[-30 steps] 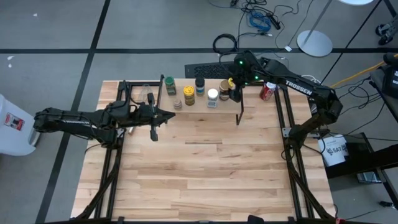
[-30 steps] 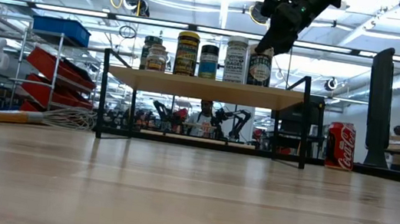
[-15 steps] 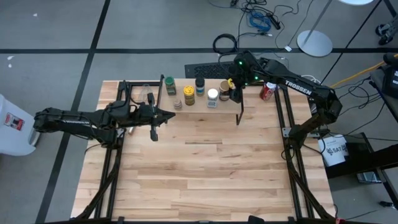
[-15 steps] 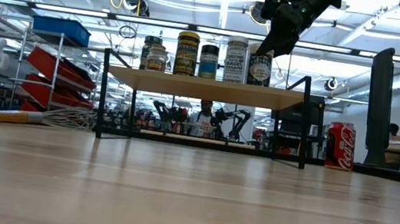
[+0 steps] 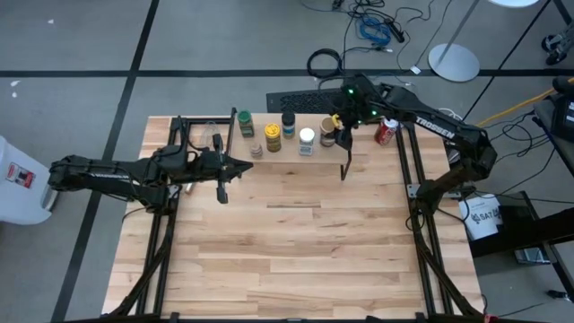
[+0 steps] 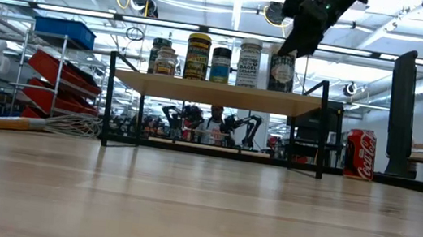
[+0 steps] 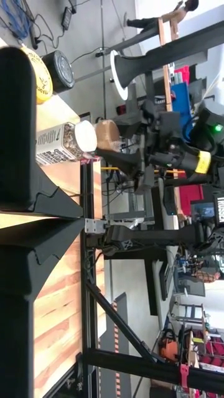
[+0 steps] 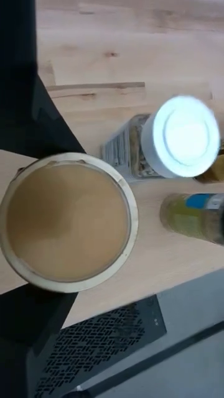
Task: Shelf spices
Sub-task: Remove the golden seasoning bottle from the shelf
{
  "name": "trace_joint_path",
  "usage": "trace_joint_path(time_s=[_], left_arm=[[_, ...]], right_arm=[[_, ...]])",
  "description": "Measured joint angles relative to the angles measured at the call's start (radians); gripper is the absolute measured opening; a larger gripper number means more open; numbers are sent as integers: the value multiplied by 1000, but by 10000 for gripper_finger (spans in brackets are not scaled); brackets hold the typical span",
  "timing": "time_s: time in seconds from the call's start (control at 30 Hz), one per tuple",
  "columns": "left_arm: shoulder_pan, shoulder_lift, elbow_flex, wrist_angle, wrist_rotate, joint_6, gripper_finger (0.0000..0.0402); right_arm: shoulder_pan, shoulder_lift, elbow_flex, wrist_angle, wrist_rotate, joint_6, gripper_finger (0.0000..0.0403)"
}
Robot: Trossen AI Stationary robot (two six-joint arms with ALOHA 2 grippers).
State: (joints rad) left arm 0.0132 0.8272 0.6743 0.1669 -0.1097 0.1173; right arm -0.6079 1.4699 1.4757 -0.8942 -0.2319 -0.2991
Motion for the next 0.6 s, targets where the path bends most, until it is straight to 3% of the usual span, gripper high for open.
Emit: trace_joint_path(time_s=[0.3, 0.6], left_arm=[[0, 0, 0, 0, 0, -5, 22], [0, 0, 0, 0, 0, -6, 22]], right_arm=[[26, -132, 0, -70, -6, 89, 267], [167, -271, 0, -175, -12, 211, 270]])
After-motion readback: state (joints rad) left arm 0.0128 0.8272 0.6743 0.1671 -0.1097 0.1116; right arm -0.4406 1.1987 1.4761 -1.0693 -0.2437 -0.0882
